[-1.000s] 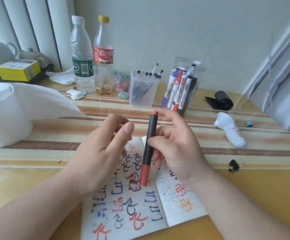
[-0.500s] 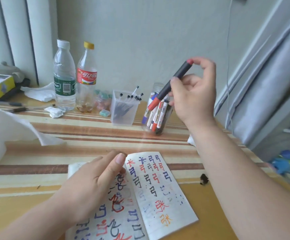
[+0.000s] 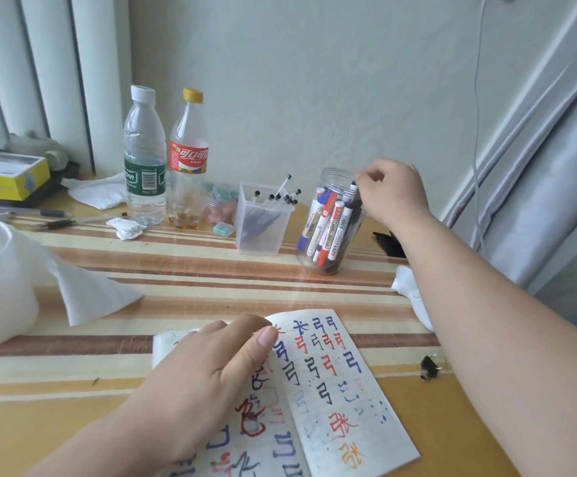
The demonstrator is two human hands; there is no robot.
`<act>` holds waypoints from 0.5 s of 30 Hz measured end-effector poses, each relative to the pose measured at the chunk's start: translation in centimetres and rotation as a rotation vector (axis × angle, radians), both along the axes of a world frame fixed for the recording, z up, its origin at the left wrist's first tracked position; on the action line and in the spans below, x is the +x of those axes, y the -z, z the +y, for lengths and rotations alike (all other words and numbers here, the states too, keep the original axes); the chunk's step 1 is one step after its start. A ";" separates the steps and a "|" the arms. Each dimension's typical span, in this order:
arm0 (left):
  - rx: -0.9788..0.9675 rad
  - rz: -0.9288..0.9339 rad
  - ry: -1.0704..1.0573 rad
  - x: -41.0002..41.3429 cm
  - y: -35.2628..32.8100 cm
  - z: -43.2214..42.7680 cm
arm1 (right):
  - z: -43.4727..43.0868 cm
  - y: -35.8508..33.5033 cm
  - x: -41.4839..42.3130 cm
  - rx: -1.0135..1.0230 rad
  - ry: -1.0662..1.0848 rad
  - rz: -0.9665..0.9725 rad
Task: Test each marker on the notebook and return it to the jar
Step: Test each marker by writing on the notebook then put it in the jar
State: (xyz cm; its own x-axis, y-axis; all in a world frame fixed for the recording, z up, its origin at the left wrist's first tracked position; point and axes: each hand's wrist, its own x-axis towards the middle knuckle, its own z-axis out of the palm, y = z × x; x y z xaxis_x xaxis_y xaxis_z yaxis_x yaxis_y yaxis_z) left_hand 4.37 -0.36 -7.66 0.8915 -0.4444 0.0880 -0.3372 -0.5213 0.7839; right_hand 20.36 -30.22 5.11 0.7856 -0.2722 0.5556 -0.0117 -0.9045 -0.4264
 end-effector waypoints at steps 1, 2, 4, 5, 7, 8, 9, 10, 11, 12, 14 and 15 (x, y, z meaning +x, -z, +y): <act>0.002 -0.001 0.000 0.0 0.0 0.0 | -0.3 0.3 0.0 0.003 -0.004 0.011; 0.003 -0.002 -0.001 0.0 0.0 0.0 | -0.5 0.6 0.0 0.004 -0.015 0.016; 0.001 -0.003 -0.004 0.1 0.1 0.0 | -0.5 1.0 -0.1 0.009 -0.037 0.063; 0.002 -0.007 -0.004 0.1 0.1 -0.1 | -0.5 1.2 -0.2 0.036 -0.062 0.097; 0.008 -0.017 0.001 0.0 0.1 -0.1 | -0.4 1.9 -0.6 0.214 -0.157 0.164; 0.012 -0.024 0.004 0.0 0.1 -0.1 | -0.2 2.3 -0.9 0.303 -0.195 0.206; 0.019 -0.030 0.005 0.0 0.0 -0.1 | -0.1 2.7 -1.2 0.329 -0.223 0.238; 0.026 -0.034 0.005 0.0 0.0 -0.1 | 0.0 3.2 -1.5 0.313 -0.231 0.238; 0.029 -0.036 0.004 -0.1 -0.1 -0.1 | 0.1 3.6 -1.5 0.292 -0.209 0.202; 0.030 -0.036 0.003 -0.1 -0.2 -0.2 | 0.4 3.8 -1.6 0.279 -0.183 0.148; 0.032 -0.033 0.000 -0.2 -0.2 -0.1 | 1.1 4.2 -2.0 0.276 -0.179 0.067; 0.035 -0.033 -0.002 -0.2 -0.3 -0.1 | 1.4 4.3 -2.4 0.256 -0.207 0.036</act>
